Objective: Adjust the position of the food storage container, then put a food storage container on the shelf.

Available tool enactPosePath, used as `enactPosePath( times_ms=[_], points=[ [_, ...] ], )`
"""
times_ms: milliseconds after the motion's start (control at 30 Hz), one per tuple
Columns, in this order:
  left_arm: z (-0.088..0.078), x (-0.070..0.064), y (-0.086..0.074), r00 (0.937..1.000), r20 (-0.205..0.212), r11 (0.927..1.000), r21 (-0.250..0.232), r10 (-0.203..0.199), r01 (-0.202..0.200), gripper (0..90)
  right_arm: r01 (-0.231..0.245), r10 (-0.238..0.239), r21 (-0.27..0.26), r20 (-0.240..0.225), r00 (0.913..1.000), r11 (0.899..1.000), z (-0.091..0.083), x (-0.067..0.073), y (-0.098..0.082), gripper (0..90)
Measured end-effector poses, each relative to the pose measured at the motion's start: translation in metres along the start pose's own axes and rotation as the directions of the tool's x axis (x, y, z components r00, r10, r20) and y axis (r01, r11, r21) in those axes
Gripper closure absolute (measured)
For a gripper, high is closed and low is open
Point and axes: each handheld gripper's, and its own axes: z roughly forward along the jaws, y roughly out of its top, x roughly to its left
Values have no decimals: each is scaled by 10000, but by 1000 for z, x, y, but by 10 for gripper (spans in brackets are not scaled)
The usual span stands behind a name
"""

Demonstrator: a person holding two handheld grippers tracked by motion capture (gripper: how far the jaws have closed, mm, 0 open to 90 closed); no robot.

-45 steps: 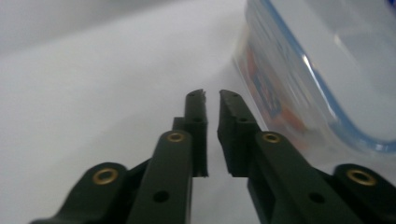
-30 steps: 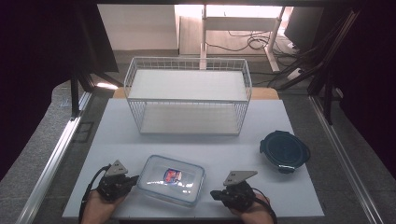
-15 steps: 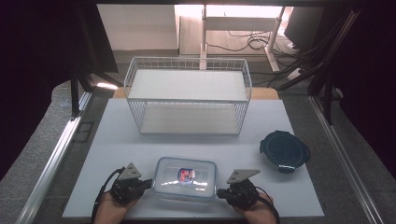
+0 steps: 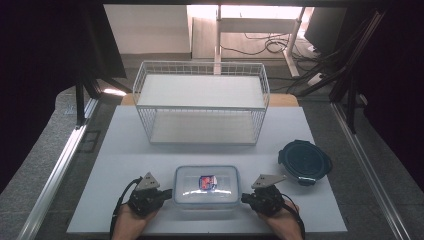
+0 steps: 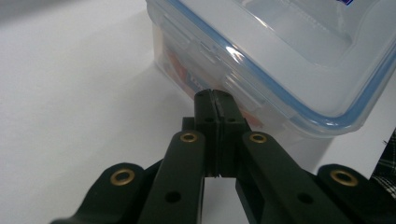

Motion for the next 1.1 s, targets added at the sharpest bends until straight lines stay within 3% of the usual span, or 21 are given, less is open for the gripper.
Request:
enactPosePath(
  times_ms=[200, 400, 500, 633, 733, 800, 1000, 1100],
  points=[
    [-10, 2, -4, 9984, -501, 9996, 17, 267, -267, 816, -22, 20, 111, 215, 9998, 9999, -3, 1, 0, 839],
    [-22, 10, -10, 9969, -746, 9996, -118, 234, -243, 469, 24, -16, -148, 573, 9984, 9999, -17, -7, -5, 699],
    [-25, 11, -12, 9955, -899, 9991, -251, 308, -332, 365, -78, 103, -312, 802, 9967, 9995, -24, -11, -7, 545],
    [-27, 12, -17, 9969, -762, 9986, -467, 193, -229, 205, 6, 62, -715, 943, 9955, 9974, -27, -11, -10, 226],
    [-29, 12, -19, 9962, -867, 9975, -683, 128, -187, 103, 149, -65, -984, 855, 9963, 9950, -27, -10, -12, 93],
    [-29, 13, -21, 9940, -1074, 9963, -815, 190, -279, 76, 95, -4, -1098, 824, 9966, 9939, -27, -9, -12, 59],
    [-27, 20, -23, 9964, -845, 9913, -1311, 29, -140, 56, -6, 98, -1285, 706, 9975, 9917, -25, -9, -11, 25],
    [-27, 22, -24, 9953, -958, 9907, -1339, 123, -251, 55, 50, 43, -1292, 720, 9974, 9916, -25, -9, -9, 23]
  ],
)
